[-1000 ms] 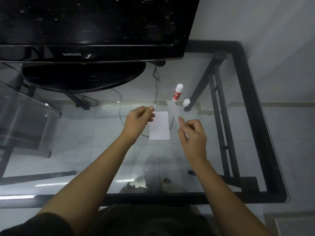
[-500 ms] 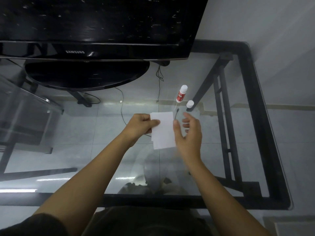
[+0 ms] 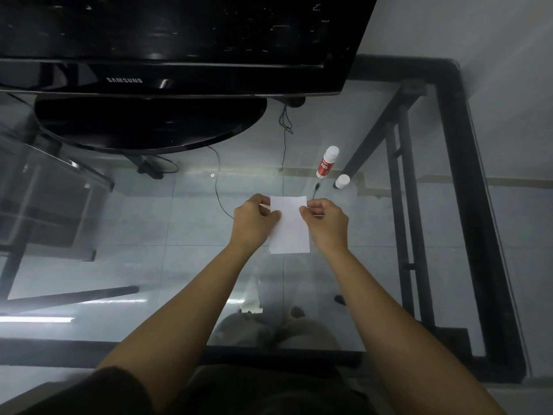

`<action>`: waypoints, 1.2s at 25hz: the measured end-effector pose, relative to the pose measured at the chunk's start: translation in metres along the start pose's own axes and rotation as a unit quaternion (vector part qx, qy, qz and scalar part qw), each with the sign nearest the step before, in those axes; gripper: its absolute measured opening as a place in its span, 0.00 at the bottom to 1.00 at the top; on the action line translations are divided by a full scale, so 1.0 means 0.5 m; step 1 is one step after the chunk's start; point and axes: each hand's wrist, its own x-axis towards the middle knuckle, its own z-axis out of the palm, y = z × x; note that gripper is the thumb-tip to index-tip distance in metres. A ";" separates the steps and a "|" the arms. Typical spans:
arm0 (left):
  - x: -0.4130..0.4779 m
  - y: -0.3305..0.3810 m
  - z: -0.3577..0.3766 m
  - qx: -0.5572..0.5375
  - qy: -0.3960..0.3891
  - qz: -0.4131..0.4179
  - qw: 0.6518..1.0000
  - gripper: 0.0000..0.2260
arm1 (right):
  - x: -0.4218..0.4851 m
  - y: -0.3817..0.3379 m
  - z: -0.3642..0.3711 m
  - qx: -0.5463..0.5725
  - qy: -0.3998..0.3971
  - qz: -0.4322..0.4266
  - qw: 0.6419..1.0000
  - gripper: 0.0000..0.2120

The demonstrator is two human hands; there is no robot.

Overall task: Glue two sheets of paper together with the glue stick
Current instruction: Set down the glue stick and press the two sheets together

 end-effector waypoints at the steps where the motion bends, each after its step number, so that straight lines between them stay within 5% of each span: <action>1: 0.002 -0.002 0.004 0.011 0.005 0.001 1.000 0.10 | 0.003 0.001 0.001 -0.004 0.000 0.001 1.000 0.09; 30: 0.015 0.011 0.025 0.042 0.033 -0.055 0.997 0.06 | 0.012 -0.001 0.020 -0.055 0.032 -0.003 0.998 0.07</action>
